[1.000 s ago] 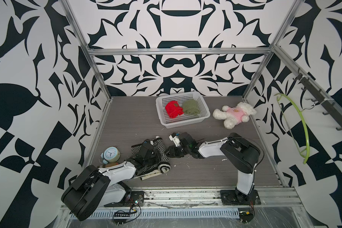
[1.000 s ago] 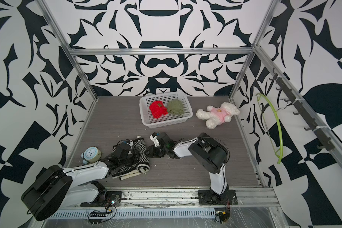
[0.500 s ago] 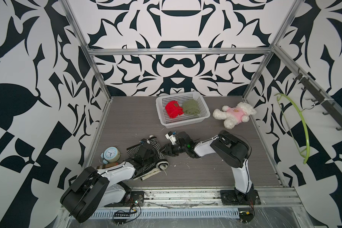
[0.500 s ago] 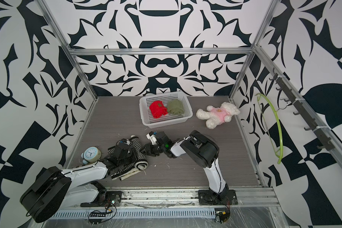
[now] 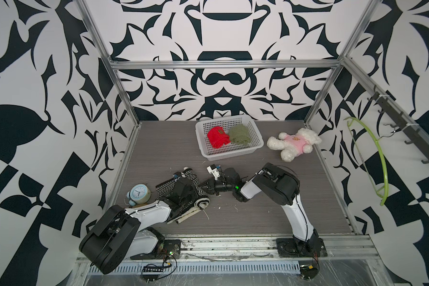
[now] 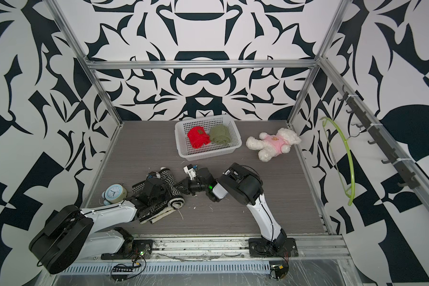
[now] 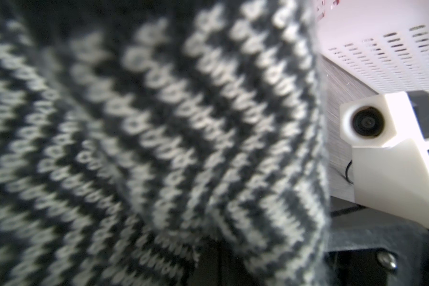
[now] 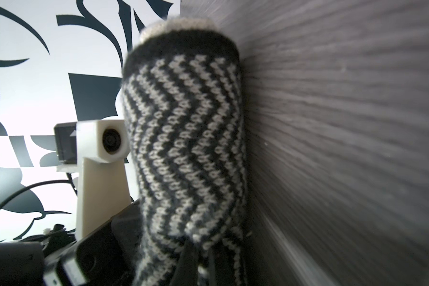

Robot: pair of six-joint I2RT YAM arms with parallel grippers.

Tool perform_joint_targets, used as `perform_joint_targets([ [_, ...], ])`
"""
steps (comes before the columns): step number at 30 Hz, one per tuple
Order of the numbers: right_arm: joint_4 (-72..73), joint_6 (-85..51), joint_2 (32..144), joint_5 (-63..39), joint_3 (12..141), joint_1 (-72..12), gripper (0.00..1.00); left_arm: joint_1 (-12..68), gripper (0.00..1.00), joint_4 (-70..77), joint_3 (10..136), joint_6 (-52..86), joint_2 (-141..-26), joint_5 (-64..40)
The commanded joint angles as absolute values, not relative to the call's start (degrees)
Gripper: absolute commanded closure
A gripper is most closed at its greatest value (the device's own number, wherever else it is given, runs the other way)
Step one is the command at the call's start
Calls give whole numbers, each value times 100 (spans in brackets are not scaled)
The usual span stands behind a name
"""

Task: Roll up the scarf and place it into the basket
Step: Roll the scarf at the center of the board.

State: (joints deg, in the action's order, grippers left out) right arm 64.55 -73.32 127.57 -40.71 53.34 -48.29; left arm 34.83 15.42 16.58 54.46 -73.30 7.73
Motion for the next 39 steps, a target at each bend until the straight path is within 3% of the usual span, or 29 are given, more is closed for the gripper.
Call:
perform_joint_targets([
  [1, 6518, -7061, 12604, -5795, 5470, -6125, 100, 3718, 100, 761, 1570, 5256, -7789, -552],
  [7, 1870, -4554, 11589, -4614, 5529, -5999, 100, 3718, 100, 535, 1940, 4989, -6935, -923],
  [11, 11, -3993, 11120, -3328, 5527, -5739, 100, 3719, 100, 374, 2147, 4848, -6492, -1127],
  [19, -1308, -3872, 10419, -1606, 5350, -5577, 100, 3718, 100, 177, 2311, 4777, -6038, -1509],
  [36, -3373, -3809, 8886, 457, 5430, -5396, 100, 3821, 100, 535, 3148, 4820, -6514, -2357],
  [39, -3708, -3926, 8798, 781, 5504, -5396, 100, 4086, 87, 757, 3294, 5003, -6655, -2331],
])
